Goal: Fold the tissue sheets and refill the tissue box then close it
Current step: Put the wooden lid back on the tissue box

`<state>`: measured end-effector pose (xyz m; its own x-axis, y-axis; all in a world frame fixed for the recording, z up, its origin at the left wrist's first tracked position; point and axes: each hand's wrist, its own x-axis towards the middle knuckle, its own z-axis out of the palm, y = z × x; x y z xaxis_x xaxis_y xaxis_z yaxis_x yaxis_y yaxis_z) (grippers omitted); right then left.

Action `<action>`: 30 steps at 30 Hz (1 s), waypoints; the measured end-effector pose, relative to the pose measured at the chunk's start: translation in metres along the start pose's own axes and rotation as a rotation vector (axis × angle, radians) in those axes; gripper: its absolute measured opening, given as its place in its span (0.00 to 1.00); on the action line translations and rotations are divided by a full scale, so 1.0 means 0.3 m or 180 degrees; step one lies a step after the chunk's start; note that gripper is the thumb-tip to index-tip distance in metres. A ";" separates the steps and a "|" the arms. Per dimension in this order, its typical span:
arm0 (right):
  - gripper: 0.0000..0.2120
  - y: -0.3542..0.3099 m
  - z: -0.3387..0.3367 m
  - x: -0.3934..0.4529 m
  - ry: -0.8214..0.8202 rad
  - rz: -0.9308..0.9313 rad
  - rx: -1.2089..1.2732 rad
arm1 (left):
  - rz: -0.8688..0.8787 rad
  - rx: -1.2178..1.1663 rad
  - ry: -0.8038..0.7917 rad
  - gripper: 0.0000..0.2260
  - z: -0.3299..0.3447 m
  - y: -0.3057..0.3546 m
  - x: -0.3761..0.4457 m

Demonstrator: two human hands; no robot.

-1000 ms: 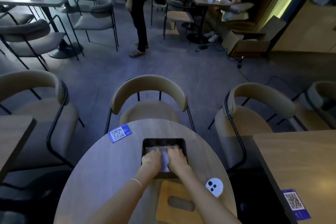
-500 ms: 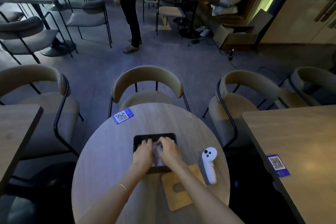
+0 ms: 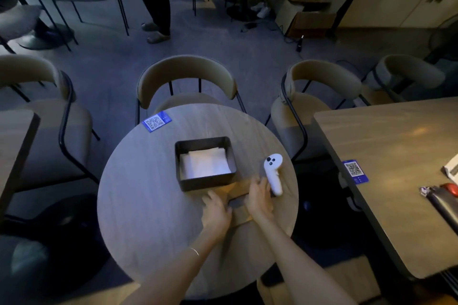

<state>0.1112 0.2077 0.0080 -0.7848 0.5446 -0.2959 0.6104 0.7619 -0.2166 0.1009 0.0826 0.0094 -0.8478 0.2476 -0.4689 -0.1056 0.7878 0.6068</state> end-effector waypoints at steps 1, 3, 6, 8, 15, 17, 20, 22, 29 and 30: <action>0.19 -0.004 0.002 -0.012 0.0010 0.0139 0.0140 | -0.0048 -0.0091 0.0021 0.29 0.006 0.002 0.002; 0.18 -0.007 0.007 -0.024 0.0053 0.0286 0.0302 | -0.0128 -0.0098 0.0013 0.32 0.021 0.009 0.002; 0.18 -0.007 0.014 -0.030 0.0163 0.0623 0.0295 | -0.0255 0.0153 0.0044 0.34 0.032 0.012 -0.008; 0.17 0.011 0.025 -0.045 0.0251 0.0587 0.0214 | -0.0304 0.0317 0.0069 0.34 0.027 0.003 -0.020; 0.28 0.038 0.047 -0.123 0.0822 0.0373 0.0023 | 0.0323 -0.0184 0.0240 0.27 0.009 -0.001 -0.083; 0.32 0.050 -0.008 -0.123 0.1040 0.0336 0.0091 | 0.0651 -0.0174 0.0336 0.23 -0.013 0.046 -0.089; 0.29 0.058 -0.133 -0.093 0.1268 0.0225 0.0207 | 0.0998 0.0096 0.0555 0.22 -0.077 0.162 -0.072; 0.26 0.032 -0.217 -0.050 0.1346 0.0195 0.0299 | 0.1178 0.0181 0.0685 0.22 -0.151 0.238 -0.035; 0.15 -0.288 -0.368 0.095 0.1004 -0.0608 0.0715 | 0.0943 0.0279 0.1174 0.21 -0.488 0.137 0.163; 0.15 -0.328 -0.352 0.104 0.0888 -0.0685 0.0691 | 0.0784 0.0302 0.1164 0.21 -0.508 0.107 0.178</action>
<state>0.0153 0.1867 0.1183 -0.8778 0.4778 0.0345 0.4143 0.7933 -0.4461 -0.0270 0.0351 0.1017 -0.9714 0.2321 -0.0499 0.1561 0.7828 0.6023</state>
